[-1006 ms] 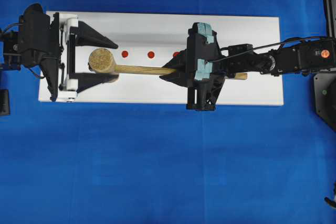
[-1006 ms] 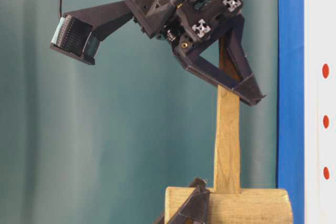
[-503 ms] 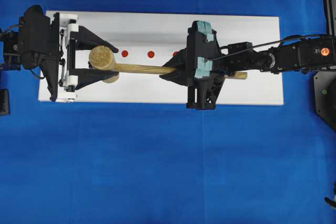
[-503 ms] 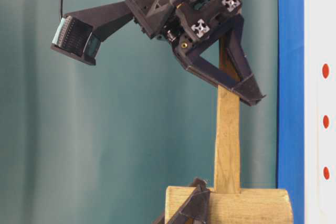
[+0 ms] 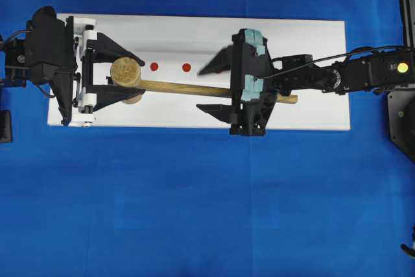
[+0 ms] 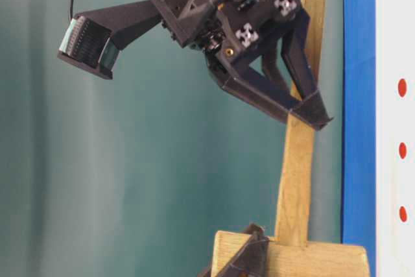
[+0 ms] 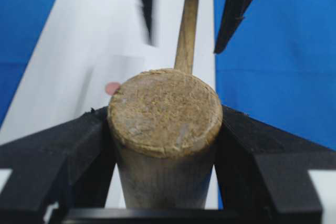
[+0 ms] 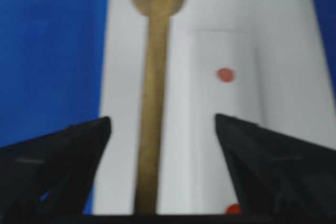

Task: Hit the mark with a hammer.
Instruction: 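Open the right gripper and regrasp the handle closer to the head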

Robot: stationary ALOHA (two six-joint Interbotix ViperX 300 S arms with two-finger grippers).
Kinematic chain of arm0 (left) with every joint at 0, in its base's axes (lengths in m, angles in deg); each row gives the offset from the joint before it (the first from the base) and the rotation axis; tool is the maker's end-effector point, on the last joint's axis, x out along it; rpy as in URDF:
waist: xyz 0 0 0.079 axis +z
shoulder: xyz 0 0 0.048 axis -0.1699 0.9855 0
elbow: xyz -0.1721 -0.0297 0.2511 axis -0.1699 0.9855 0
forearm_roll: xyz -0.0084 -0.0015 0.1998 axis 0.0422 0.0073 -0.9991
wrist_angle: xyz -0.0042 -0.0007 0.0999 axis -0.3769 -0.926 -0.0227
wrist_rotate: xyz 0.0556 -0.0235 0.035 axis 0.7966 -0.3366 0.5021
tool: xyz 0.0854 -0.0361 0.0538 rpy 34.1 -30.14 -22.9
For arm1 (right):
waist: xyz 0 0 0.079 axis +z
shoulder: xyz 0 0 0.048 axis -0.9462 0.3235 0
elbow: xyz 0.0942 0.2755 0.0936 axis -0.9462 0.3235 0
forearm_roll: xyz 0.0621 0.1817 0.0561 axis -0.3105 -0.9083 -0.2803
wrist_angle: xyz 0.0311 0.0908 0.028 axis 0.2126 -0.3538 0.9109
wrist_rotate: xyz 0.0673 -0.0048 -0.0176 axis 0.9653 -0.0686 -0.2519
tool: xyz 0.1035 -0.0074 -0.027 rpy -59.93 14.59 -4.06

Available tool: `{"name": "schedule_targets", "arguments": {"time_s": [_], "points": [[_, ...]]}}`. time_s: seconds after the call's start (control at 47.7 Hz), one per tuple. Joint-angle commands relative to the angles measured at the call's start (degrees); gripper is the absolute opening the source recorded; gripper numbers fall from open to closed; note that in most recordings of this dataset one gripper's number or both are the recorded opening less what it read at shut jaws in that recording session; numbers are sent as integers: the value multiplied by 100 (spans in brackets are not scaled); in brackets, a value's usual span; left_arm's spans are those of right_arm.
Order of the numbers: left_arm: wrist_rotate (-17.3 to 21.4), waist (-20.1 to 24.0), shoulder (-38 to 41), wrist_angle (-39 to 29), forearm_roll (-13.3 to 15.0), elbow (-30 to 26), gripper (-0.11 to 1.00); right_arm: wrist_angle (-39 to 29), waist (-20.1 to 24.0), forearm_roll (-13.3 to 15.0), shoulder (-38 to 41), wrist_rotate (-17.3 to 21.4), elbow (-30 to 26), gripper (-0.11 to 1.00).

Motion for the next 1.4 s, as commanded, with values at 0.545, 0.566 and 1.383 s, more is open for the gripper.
{"name": "schedule_targets", "arguments": {"time_s": [0.545,0.566,1.383], "points": [[-4658,9,-325,-624,18,-79,46,791,448,211,-237,-800,-62,92],[-4808,18,-334,-633,18,-70,46,826,457,211,-237,-835,-70,92],[-5660,-290,-404,-527,18,-141,46,1020,413,229,404,-1187,-237,52]]}}
